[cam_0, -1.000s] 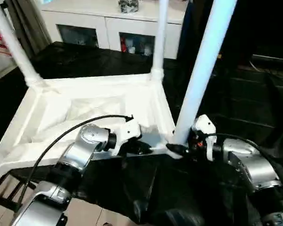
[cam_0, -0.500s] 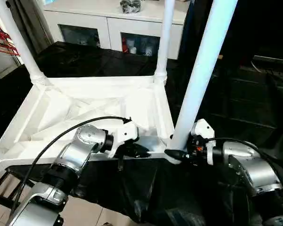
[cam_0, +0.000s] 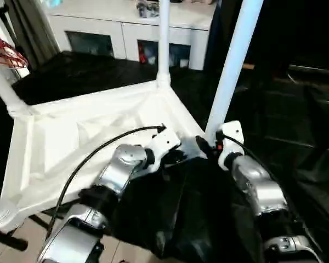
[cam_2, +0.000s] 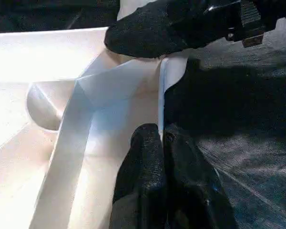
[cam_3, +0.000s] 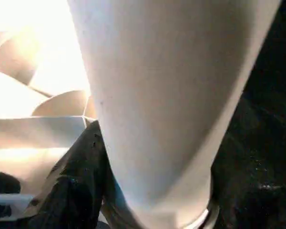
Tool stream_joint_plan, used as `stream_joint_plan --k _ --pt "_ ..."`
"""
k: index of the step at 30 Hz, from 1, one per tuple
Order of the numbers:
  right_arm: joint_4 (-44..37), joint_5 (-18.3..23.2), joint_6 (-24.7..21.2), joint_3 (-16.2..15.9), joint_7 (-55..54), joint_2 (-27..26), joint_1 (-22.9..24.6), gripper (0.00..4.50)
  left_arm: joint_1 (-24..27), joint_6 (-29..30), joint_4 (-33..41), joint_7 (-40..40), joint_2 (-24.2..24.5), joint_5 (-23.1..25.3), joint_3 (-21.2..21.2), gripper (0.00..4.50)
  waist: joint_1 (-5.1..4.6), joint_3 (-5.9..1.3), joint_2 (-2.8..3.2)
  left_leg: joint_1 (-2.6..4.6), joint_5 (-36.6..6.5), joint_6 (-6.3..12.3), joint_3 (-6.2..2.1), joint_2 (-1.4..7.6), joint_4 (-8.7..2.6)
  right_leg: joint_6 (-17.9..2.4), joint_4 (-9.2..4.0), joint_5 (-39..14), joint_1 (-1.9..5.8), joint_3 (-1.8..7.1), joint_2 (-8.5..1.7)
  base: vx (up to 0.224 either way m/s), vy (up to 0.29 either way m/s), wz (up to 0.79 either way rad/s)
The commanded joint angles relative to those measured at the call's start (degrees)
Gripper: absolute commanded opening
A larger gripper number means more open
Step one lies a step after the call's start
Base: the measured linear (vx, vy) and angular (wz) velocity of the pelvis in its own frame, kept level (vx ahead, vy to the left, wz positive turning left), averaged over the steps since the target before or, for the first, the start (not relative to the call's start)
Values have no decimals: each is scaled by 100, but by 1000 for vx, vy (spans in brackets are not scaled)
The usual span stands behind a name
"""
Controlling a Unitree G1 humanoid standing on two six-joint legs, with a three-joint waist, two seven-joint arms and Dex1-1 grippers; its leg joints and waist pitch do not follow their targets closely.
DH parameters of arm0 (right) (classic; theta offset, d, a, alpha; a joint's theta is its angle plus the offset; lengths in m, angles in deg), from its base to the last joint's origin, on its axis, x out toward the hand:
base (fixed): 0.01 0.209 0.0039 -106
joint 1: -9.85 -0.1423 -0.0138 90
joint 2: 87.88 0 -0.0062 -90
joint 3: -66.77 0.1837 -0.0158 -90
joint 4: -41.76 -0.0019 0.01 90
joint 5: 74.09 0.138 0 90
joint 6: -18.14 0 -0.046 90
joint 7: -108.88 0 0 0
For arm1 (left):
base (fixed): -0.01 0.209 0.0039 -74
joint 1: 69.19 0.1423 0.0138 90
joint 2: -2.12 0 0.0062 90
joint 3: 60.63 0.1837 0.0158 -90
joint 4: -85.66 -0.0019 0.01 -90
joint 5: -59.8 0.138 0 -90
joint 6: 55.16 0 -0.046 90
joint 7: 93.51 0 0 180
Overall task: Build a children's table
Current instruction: Rotate leg to tighten
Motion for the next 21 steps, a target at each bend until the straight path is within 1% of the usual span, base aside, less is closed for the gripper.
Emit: stream_joint_plan --k 1,3,4,5,6,7,8,9,11,12,13,14,15,17,18,20,21 --pt "107 138 -105 -479 391 -468 57 336 -241 -198 43 -243 -318 -86 52 0 13 -342 -87 47 -932 371 -136 288 -396 -1144 -388 -1430 263 258 -415 0 0 0" --pt "50 150 -131 -475 499 -358 76 344 -222 -267 65 -136 -248 -99 59 0 12 -340 -76 47 -964 376 -139 289 -399 -1155 -390 -1449 265 257 -419 0 0 0" --pt "34 133 -134 -488 562 -285 89 362 -186 -341 114 -24 -191 -122 65 0 16 -337 -68 50 -998 367 -142 290 -402 -1146 -399 -1498 265 255 -420 0 0 0" --pt "22 117 -123 -505 630 -211 105 378 -144 -426 169 89 -130 -140 75 0 12 -336 -75 53 -1020 365 -136 289 -400 -1143 -403 -1511 260 257 -415 0 0 0" --pt "18 97 -87 -523 681 -148 120 385 -104 -508 214 171 -77 -138 89 0 11 -340 -58 45 -1034 357 -144 290 -403 -1139 -401 -1501 271 256 -417 0 0 0" --pt "-40 117 -76 -550 853 -36 152 388 -47 -572 292 349 -5 -163 125 0 8 -343 -70 47 -1011 367 -137 289 -397 -1149 -394 -1426 270 260 -414 0 0 0" --pt "-83 134 -71 -568 979 43 175 388 -6 -615 350 480 47 -183 151 0 14 -344 -70 43 -985 381 -142 290 -396 -1158 -387 -1386 278 257 -417 0 0 0" --pt "-141 127 -58 -589 1141 169 205 388 46 -625 431 663 108 -243 166 0 11 -344 -95 28 -941 418 -139 295 -395 -1175 -376 -1301 293 256 -416 0 0 0" --pt "-257 141 -6 -634 1476 391 265 388 124 -628 548 926 217 -327 184 0 18 -352 -85 30 -870 474 -137 306 -385 -1233 -354 -1188 295 256 -426 0 0 0" --pt "-408 202 64 -690 1855 599 337 388 177 -660 611 1121 323 -389 184 0 24 -354 -76 30 -854 494 -139 307 -381 -1251 -345 -1145 304 255 -426 0 0 0" --pt "-580 316 79 -735 2254 786 415 388 223 -686 666 1312 426 -448 184 0 29 -347 -75 30 -857 549 -128 312 -375 -1276 -348 -1086 291 263 -419 0 0 0" --pt "-631 362 68 -740 2402 842 431 388 226 -693 665 1380 459 -470 181 0 32 -350 -78 32 -863 567 -128 312 -374 -1289 -342 -1062 297 263 -419 0 0 0" --pt "-702 404 94 -758 2577 923 468 388 236 -704 671 1441 506 -476 184 0 32 -344 -71 35 -890 589 -129 316 -379 -1318 -344 -1076 287 260 -417 0 0 0" --pt "-760 435 111 -774 2760 1008 503 388 243 -737 662 1495 550 -484 187 0 42 -331 -85 56 -1011 526 -125 320 -382 -1308 -376 -1340 272 255 -417 0 0 0" --pt "-869 502 102 -828 3107 1187 575 388 268 -743 671 1649 632 -515 179 0 51 -329 -77 55 -1024 510 -125 321 -384 -1300 -375 -1387 274 257 -419 0 0 0" --pt "-950 562 100 -871 3405 1341 633 355 289 -733 682 1791 700 -547 170 0 83 -327 -67 51 -1056 506 -126 338 -389 -1265 -372 -1404 276 262 -418 0 0 0" --pt "-981 595 94 -896 3543 1417 655 355 299 -712 699 1866 729 -564 162 0 88 -331 -67 53 -1044 505 -127 341 -390 -1268 -366 -1378 275 262 -416 0 0 0"
